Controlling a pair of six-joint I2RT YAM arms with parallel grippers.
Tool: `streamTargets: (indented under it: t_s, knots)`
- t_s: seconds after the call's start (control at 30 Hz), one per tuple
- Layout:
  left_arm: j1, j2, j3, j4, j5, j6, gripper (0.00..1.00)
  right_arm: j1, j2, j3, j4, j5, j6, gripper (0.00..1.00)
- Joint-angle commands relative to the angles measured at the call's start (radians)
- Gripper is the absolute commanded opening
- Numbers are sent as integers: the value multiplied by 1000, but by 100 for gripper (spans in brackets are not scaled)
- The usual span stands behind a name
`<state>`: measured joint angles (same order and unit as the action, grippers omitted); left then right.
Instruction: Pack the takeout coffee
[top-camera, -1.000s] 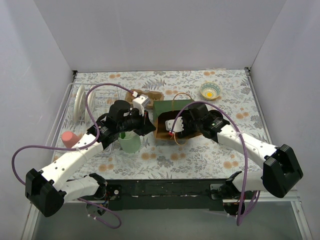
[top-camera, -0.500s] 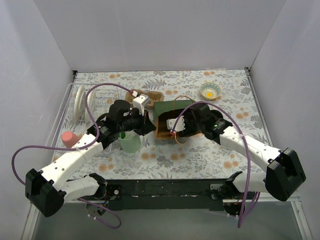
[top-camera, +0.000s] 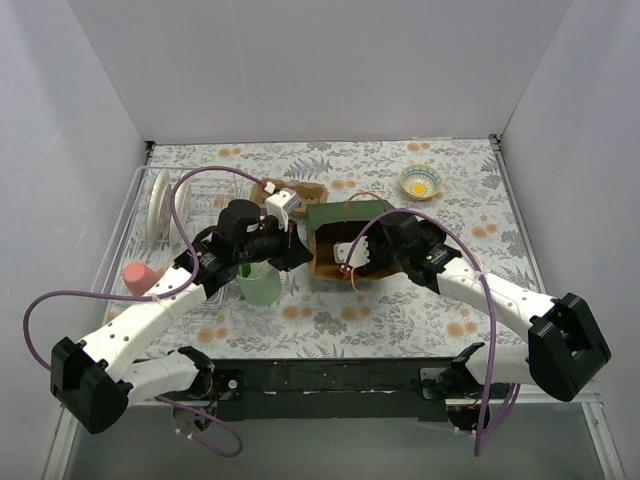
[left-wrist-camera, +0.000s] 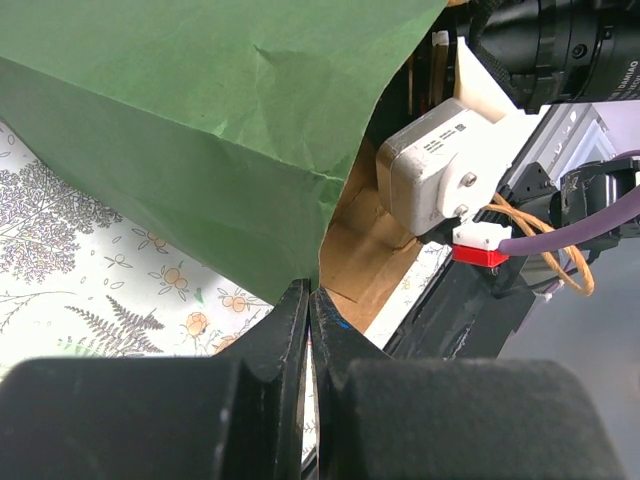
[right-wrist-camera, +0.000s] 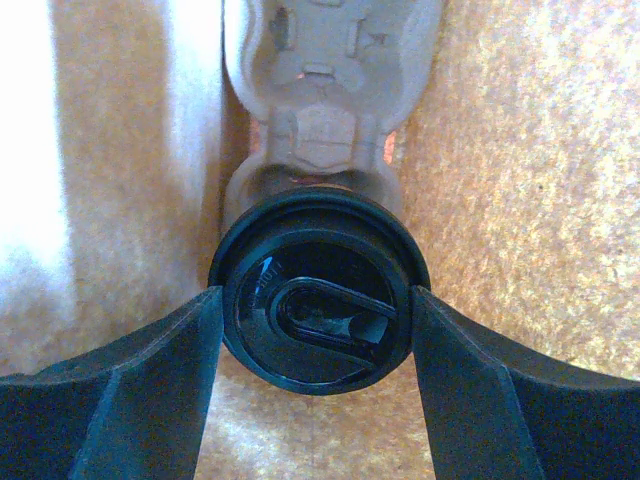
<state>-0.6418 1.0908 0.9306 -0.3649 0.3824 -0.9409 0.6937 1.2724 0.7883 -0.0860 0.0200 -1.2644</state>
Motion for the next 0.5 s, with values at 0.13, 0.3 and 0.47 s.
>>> streamTargets:
  t_s: [0.13, 0.3, 0.47]
  knots:
    - [-2, -3, 24, 24, 27, -12, 0, -5, 33, -8, 153, -14, 2, 19]
    - [-2, -5, 17, 29, 26, -19, 0, -5, 48, -1, 160, -45, 29, 19]
    - [-2, 1, 11, 35, 21, -19, 0, -5, 27, 25, 127, -28, 49, 18]
